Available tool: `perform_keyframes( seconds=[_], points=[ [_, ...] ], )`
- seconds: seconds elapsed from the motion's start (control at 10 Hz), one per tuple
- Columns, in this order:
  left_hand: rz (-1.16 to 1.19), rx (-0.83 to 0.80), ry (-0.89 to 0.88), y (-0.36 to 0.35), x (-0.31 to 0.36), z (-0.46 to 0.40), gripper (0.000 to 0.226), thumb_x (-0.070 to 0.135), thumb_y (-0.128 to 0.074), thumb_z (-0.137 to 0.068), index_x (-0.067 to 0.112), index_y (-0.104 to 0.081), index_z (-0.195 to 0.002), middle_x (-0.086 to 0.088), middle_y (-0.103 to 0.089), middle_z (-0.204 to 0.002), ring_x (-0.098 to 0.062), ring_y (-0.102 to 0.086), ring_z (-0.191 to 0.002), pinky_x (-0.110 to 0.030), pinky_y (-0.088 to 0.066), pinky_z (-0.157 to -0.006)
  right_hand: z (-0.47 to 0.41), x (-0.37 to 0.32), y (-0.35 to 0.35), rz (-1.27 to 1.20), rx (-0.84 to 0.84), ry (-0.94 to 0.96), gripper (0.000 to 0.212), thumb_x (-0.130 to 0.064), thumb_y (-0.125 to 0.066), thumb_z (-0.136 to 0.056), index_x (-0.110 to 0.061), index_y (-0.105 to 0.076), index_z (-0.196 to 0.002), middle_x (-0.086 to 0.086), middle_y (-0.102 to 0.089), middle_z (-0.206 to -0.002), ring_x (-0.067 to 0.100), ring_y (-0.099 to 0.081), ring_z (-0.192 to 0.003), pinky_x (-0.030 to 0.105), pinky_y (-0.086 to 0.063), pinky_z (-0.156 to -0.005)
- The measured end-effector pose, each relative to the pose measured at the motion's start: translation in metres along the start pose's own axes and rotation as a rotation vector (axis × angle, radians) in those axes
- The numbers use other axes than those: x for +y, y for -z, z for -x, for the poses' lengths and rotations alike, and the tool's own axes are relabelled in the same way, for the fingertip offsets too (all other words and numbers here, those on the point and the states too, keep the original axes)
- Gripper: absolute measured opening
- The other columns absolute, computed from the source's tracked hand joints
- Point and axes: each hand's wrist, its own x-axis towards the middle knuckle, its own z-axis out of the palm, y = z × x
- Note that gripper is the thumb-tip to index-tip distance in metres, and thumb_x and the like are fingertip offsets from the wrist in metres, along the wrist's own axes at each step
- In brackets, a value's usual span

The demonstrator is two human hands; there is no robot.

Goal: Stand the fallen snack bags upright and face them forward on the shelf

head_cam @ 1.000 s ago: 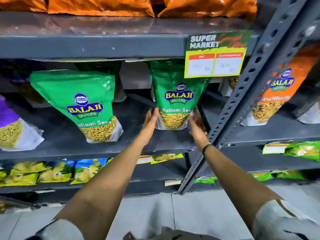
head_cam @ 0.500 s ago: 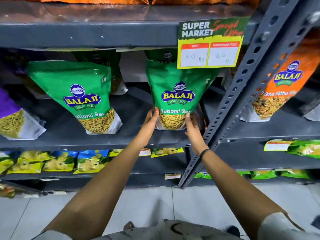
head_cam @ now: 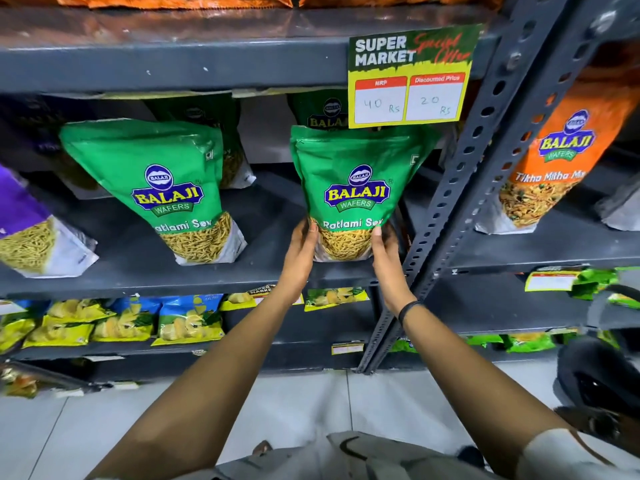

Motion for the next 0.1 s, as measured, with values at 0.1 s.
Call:
perform_keyframes(
  seconds=[0.1],
  points=[
    [-0.163,0.204,-0.202,0.0037,-0.0041,0.0109,0.041,0.026,-0.042,-0.097,0.009,-0.043,-0.134,-0.01,-0.051,-0.138,-0.02,-0.047,-0.126,-0.025,-0.035,-0.103,0.0114,0.0017,-0.0062,0.086,0.123,0.136,0.057,-0.031,-0.041,-0.099,-0.011,-0.022,-0.149,0.005,-0.035,-0.152,0.001,-0.035,-0.126,0.006,-0.027,-0.1]
  ],
)
